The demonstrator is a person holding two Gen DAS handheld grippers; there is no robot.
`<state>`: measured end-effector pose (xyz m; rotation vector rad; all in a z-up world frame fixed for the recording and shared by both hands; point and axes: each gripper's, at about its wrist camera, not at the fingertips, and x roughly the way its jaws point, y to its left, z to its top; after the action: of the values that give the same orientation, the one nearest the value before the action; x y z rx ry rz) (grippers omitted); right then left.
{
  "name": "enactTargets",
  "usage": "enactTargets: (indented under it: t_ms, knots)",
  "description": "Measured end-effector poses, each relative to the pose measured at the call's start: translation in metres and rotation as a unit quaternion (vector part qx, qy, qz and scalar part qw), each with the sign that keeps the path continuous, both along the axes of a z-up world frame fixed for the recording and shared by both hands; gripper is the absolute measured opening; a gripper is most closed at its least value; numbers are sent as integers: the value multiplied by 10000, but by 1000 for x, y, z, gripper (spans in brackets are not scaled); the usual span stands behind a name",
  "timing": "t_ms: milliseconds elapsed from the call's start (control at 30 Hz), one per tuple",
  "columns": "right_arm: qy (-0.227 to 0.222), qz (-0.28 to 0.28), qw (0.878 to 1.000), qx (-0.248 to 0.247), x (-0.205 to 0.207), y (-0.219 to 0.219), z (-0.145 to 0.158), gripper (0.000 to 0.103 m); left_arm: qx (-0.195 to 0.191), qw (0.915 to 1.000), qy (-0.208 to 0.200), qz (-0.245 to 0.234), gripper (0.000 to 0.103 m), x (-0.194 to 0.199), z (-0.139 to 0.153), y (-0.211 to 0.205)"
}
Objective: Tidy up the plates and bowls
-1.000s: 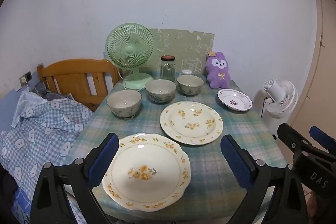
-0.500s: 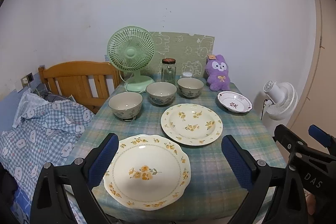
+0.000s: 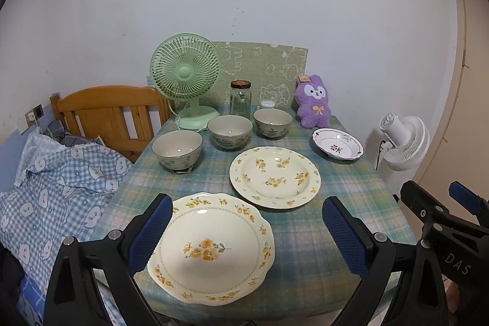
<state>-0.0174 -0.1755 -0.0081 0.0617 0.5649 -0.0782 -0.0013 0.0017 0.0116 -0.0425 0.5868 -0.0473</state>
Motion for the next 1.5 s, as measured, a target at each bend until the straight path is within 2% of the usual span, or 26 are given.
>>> enactTargets:
  t_ms: [1500]
  knots:
    - [-52,-78,9999,-97,4,7,-2,101,249,9995,-207,-13,96,0,-5,-8]
